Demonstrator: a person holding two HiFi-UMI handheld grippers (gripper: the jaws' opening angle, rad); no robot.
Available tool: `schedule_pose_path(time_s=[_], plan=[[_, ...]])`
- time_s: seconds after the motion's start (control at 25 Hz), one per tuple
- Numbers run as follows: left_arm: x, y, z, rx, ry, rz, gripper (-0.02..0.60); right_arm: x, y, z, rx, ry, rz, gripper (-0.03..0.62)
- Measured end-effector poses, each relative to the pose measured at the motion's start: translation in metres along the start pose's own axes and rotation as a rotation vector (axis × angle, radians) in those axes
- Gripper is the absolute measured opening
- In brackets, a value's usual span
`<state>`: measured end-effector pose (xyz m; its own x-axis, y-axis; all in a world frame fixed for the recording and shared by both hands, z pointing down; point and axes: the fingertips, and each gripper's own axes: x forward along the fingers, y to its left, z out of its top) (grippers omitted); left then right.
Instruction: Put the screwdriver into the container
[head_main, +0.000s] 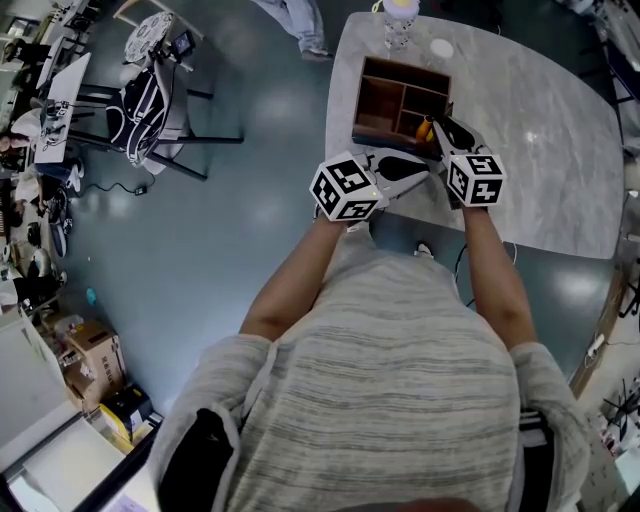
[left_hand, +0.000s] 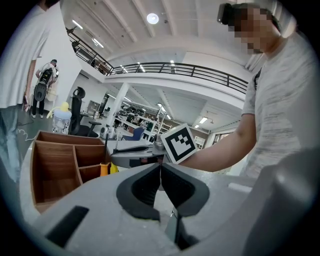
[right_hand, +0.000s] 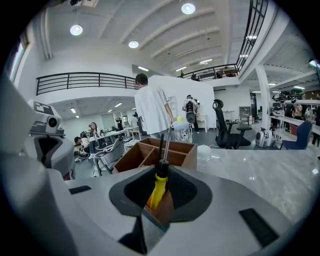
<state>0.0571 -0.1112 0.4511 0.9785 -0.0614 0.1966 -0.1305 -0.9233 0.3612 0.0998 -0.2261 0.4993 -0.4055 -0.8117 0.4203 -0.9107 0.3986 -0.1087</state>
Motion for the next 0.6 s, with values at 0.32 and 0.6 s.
schedule_pose_path(time_s=[0.32,0.6], plan=[[0.0044,-0.0028,-0.0014,0.0,0.007,-0.012,0.018,-0.0014,-0.0006,-0.0032,-0.001,0.021,0.003,0.075],[0.0031,-0.0016,-0.0011,0.0,0.006,-0.01,0.018,-0.0003,0.0012,-0.0043,-0.025,0.039,0.007,0.075]])
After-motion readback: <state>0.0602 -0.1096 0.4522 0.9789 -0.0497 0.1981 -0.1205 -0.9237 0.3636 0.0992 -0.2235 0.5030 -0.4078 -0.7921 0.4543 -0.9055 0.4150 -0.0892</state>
